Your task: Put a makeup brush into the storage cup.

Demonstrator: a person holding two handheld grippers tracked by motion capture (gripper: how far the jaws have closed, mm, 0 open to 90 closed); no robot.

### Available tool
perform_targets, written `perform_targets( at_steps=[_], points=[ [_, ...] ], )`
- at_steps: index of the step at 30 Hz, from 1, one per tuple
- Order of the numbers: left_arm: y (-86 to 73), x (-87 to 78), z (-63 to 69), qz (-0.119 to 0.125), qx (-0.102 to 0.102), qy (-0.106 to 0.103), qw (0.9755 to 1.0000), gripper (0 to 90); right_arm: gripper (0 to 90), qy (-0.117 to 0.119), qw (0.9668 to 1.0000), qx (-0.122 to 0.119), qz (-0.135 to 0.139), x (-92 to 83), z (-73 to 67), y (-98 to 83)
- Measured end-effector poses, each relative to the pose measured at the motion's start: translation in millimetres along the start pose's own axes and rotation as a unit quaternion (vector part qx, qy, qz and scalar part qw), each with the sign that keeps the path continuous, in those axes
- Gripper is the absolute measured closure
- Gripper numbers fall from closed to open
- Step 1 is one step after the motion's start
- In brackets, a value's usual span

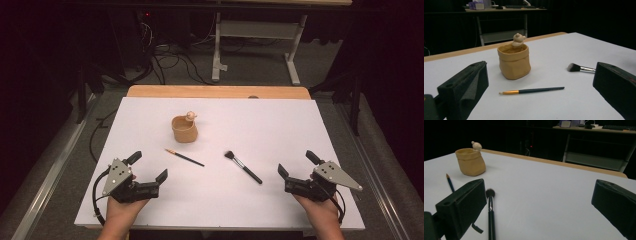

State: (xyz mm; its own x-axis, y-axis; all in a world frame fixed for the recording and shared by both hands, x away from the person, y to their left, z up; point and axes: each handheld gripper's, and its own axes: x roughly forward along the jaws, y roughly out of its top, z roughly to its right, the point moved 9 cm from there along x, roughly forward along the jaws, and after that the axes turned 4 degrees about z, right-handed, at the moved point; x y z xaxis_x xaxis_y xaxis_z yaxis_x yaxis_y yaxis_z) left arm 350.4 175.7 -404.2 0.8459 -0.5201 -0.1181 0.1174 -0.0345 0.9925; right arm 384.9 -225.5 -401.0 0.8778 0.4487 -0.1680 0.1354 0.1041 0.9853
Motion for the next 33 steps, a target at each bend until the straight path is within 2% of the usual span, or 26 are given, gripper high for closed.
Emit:
perform_targets(
  at_steps=[13,16,24,33],
  points=[
    [-0.1,0.1,0.2,0.001,0.002,0.001,1.0,0.6,0.9,-0.005,0.9999,-0.006,-0.01,0.9,1.4,-2.0],
    [-1.5,0.8,0.1,-0.007,0.005,0.003,1.0,0.9,0.9,-0.005,0.9999,-0.007,-0.01,1.1,1.2,-2.2],
    [-13.9,7.7,2.2,-0.058,0.022,0.01,0.998,1.1,0.9,-0.004,0.9999,-0.008,-0.012,1.2,0.9,-2.6],
    [-27.9,12.5,0.4,-0.104,0.017,0.014,0.9943,1.1,0.9,-0.004,0.9999,-0.005,-0.01,1.1,1.9,-2.7]
  ],
)
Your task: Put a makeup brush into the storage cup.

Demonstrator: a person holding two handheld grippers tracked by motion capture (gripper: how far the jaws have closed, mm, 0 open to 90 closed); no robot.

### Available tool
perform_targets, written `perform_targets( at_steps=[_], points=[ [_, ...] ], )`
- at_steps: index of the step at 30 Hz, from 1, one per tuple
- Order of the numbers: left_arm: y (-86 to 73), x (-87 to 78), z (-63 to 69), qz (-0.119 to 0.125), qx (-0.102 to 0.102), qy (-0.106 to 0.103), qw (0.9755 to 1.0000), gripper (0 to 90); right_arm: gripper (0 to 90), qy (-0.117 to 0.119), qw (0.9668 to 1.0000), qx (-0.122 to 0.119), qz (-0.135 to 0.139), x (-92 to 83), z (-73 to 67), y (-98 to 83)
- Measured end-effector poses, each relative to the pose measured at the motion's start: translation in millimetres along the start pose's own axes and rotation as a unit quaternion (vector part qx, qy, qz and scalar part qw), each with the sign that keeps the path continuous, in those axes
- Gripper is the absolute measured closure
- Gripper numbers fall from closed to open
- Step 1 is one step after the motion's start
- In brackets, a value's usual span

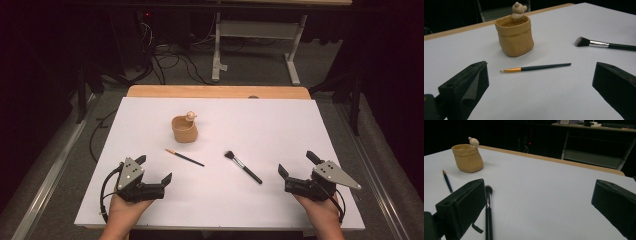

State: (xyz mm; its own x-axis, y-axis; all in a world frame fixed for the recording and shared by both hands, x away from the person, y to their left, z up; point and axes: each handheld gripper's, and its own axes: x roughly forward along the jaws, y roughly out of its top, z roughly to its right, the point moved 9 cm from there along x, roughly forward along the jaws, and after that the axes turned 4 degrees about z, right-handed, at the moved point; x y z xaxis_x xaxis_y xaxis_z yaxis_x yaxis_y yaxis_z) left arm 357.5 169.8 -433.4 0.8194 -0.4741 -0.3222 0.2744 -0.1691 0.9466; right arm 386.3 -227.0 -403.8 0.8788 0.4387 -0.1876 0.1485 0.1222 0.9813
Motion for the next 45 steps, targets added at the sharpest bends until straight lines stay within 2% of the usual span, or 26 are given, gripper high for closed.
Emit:
perform_targets(
  at_steps=[10,17,21,26,29,35,37,39,42,45],
  points=[
    [-10.7,4.6,-2.4,-0.042,-0.011,0.0,0.9991,1.2,0.9,0.001,1.0,-0.001,-0.004,0.8,-1.5,-1.6],
    [-18.6,7.2,-3.9,-0.073,-0.014,0.003,0.9972,1.4,0.9,0.001,1.0,-0.003,-0.004,0.7,-1.8,-1.6],
    [-23.6,9.3,-4.4,-0.089,-0.023,0.002,0.9957,1.4,0.9,0.0,1.0,-0.003,-0.004,0.6,-1.8,-1.4],
    [-26.9,10.3,-4.1,-0.103,-0.027,0.0,0.9944,1.3,0.9,0.001,1.0,-0.003,-0.003,0.5,-1.9,-1.1],
    [-28.4,11.2,-3.9,-0.109,-0.022,0.001,0.9938,1.4,0.9,0.001,1.0,-0.005,-0.003,0.8,-2.3,-1.0],
    [-34.3,12.6,-3.5,-0.132,-0.024,-0.002,0.991,1.4,0.9,0.002,1.0,-0.005,-0.003,1.4,-2.8,-1.1],
    [-34.1,12.8,-3.5,-0.136,-0.03,-0.005,0.9902,1.4,0.9,0.001,1.0,-0.004,-0.003,0.5,-2.7,-0.2],
    [-33.7,13.4,-4.7,-0.149,-0.034,-0.004,0.9883,1.4,0.9,-0.002,1.0,-0.006,0.0,-0.3,-1.9,0.9],
    [-33.5,13.9,-6.3,-0.165,-0.032,-0.005,0.9857,1.9,0.9,-0.003,1.0,-0.006,0.001,-1.3,0.6,1.9],
    [-33.6,12.8,-7.4,-0.182,-0.017,-0.006,0.9831,2.0,0.9,-0.002,1.0,0.0,0.002,-2.1,1.8,2.5]
  ],
)
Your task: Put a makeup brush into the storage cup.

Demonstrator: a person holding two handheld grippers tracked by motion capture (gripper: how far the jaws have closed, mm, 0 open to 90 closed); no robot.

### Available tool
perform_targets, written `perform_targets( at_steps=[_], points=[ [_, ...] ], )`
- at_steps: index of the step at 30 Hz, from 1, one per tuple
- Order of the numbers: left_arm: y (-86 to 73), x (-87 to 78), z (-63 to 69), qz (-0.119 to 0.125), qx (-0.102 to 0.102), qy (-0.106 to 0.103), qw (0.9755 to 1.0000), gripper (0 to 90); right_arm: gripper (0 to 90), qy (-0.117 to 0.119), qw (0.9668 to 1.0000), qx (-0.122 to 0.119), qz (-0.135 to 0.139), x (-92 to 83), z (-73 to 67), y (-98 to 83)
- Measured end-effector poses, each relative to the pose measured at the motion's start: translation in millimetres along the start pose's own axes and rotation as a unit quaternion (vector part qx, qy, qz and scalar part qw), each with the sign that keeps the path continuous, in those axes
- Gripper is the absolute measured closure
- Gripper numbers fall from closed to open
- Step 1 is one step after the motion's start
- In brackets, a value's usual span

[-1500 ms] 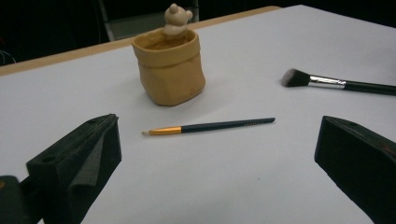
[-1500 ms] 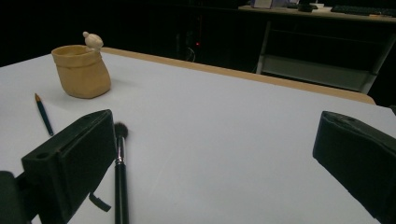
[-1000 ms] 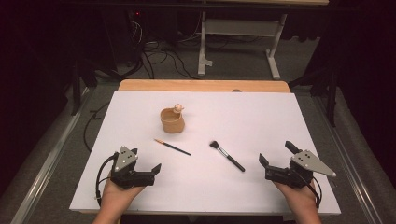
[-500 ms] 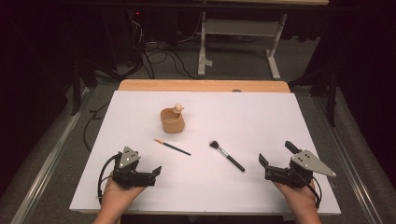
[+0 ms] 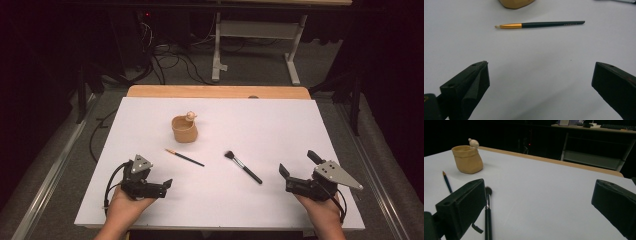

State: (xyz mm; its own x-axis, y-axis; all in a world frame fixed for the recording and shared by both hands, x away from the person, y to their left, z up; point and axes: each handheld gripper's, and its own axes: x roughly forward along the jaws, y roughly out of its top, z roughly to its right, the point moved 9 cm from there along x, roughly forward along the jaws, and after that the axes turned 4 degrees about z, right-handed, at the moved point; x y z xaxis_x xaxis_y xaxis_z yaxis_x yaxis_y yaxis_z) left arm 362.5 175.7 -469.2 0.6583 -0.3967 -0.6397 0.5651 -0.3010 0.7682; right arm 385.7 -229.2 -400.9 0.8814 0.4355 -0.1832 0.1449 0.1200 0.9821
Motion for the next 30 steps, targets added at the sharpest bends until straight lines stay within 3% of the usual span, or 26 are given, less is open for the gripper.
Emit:
perform_targets(
  at_steps=[6,11,14,22,30],
  points=[
    [1.5,-3.5,-2.1,-0.038,0.022,-0.006,0.999,1.9,0.9,0.001,1.0,-0.001,-0.001,0.8,-1.0,-1.0],
    [0.0,-6.2,-4.3,-0.073,0.034,-0.019,0.9966,3.1,0.9,0.007,1.0,-0.003,0.0,1.7,-5.6,-0.4],
    [-3.4,-5.6,-6.6,-0.098,0.045,-0.02,0.9939,3.1,0.9,0.007,1.0,-0.005,-0.003,1.7,-7.0,-0.8],
    [-7.3,-7.5,-7.1,-0.163,0.064,-0.041,0.9836,4.1,0.9,0.009,1.0,-0.003,-0.004,2.3,-8.4,-1.6],
    [3.6,-10.4,-4.1,-0.191,0.087,-0.064,0.9757,4.1,0.9,0.011,0.9999,0.003,-0.004,4.1,-8.5,0.3]
  ],
)
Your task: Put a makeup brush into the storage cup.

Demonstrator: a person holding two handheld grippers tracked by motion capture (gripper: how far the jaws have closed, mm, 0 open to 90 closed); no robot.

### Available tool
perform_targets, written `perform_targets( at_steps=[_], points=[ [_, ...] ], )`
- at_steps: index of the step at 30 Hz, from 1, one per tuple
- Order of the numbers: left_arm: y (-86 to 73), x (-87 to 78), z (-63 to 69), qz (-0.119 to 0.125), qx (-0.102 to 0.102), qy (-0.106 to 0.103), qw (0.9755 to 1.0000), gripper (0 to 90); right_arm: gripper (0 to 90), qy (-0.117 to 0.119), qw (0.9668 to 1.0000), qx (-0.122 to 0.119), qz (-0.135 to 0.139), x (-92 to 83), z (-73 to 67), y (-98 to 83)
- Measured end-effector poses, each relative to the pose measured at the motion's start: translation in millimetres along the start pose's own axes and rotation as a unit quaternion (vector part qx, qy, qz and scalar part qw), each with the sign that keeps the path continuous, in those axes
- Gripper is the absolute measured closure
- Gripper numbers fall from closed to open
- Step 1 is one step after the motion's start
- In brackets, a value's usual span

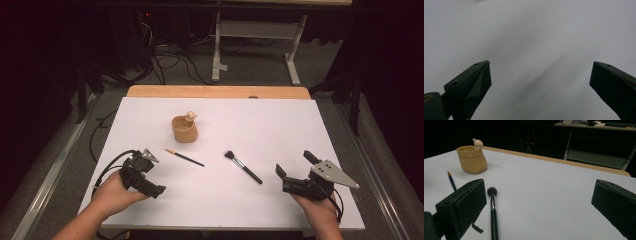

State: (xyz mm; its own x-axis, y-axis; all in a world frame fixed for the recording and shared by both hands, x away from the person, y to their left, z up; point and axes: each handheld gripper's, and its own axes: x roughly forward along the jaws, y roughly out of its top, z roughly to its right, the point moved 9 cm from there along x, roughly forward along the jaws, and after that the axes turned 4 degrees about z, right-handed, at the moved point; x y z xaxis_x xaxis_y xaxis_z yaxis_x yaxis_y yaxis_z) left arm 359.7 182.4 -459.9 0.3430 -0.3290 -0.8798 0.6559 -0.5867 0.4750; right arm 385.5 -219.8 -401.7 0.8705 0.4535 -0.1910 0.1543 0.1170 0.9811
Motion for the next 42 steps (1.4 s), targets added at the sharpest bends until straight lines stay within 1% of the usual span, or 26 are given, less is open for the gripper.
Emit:
perform_targets(
  at_steps=[3,6,10,11,12,14,17,20,21,24,25,26,27,29,30,32,34,35,37,38,40,41,42],
  points=[
    [2.4,-2.9,0.9,-0.016,0.011,-0.003,0.9998,4.1,0.9,0.001,1.0,0.003,-0.003,1.0,0.4,0.1],
    [5.4,-7.0,0.2,-0.029,0.015,-0.005,0.9995,4.2,0.9,0.003,1.0,-0.001,-0.005,2.8,-0.7,0.9],
    [11.9,-13.6,-4.2,-0.036,0.018,-0.005,0.9992,4.3,0.9,0.007,0.9998,-0.019,-0.01,6.3,-3.9,5.7],
    [13.7,-15.1,-5.1,-0.039,0.017,-0.003,0.9991,4.2,0.9,0.008,0.9997,-0.019,-0.009,6.8,-4.8,7.4],
    [16.3,-16.8,-6.8,-0.042,0.021,-0.002,0.9989,4.2,0.9,0.01,0.9997,-0.023,-0.007,7.4,-5.5,10.1],
    [20.1,-18.7,-8.0,-0.046,0.019,-0.005,0.9987,4.5,0.9,0.009,0.9996,-0.025,-0.004,8.0,-5.8,15.1],
    [25.1,-19.8,-10.4,-0.055,0.026,-0.005,0.9982,5.1,0.9,0.011,0.9996,-0.025,0.005,9.9,-7.2,20.8],
    [30.5,-19.6,-11.8,-0.051,0.03,-0.01,0.9982,5.1,0.9,0.009,0.9995,-0.028,0.012,10.9,-9.4,22.2],
    [32.1,-19.1,-13.1,-0.049,0.035,-0.009,0.9982,5.0,0.9,0.008,0.9995,-0.028,0.014,10.9,-10.2,21.6],
    [33.5,-17.4,-14.9,-0.048,0.031,-0.015,0.9982,3.5,0.9,0.014,0.9994,-0.026,0.017,11.8,-12.6,18.0],
    [35.6,-15.9,-17.0,-0.044,0.032,-0.022,0.9983,2.8,0.9,0.013,0.9995,-0.025,0.01,12.2,-13.0,14.6],
    [36.5,-14.9,-18.7,-0.043,0.036,-0.023,0.9982,2.4,0.9,0.014,0.9996,-0.023,0.008,12.3,-13.5,13.4],
    [37.1,-13.4,-20.0,-0.042,0.039,-0.022,0.9981,1.8,0.9,0.017,0.9995,-0.027,0.008,12.4,-13.4,12.2],
    [36.3,-9.6,-23.9,-0.052,0.041,-0.013,0.9977,1.7,0.9,0.015,0.9995,-0.025,0.008,11.1,-12.4,10.7],
    [36.0,-7.9,-26.0,-0.056,0.044,-0.012,0.9973,1.7,0.9,0.014,0.9996,-0.023,0.007,10.2,-11.6,10.5],
    [37.2,-5.3,-28.5,-0.056,0.043,-0.011,0.9974,1.7,0.9,0.012,0.9997,-0.019,0.008,8.5,-9.7,10.7],
    [40.1,-2.7,-30.4,-0.052,0.047,-0.012,0.9975,1.6,0.9,0.014,0.9996,-0.021,0.011,7.6,-8.3,11.1],
    [41.8,-1.8,-31.2,-0.05,0.049,-0.012,0.9975,0.9,0.9,0.012,0.9997,-0.016,0.01,6.6,-7.6,10.8],
    [43.6,-1.3,-32.1,-0.049,0.051,-0.013,0.9975,0.9,0.9,0.01,0.9998,-0.016,0.012,5.3,-5.7,11.0],
    [46.6,-0.6,-33.0,-0.047,0.065,-0.01,0.9967,0.9,0.9,0.01,0.9997,-0.016,0.013,4.6,-4.6,11.2],
    [48.1,0.3,-33.2,-0.051,0.072,-0.011,0.996,0.9,0.9,0.01,0.9997,-0.014,0.014,3.7,-3.1,11.5],
    [49.1,0.8,-32.7,-0.054,0.079,-0.012,0.9953,0.9,0.9,0.008,0.9998,-0.012,0.013,3.3,-2.3,11.5],
    [50.7,0.6,-31.9,-0.054,0.081,-0.014,0.9951,0.9,0.9,0.008,0.9998,-0.008,0.015,2.9,-1.7,11.8]
  ],
)
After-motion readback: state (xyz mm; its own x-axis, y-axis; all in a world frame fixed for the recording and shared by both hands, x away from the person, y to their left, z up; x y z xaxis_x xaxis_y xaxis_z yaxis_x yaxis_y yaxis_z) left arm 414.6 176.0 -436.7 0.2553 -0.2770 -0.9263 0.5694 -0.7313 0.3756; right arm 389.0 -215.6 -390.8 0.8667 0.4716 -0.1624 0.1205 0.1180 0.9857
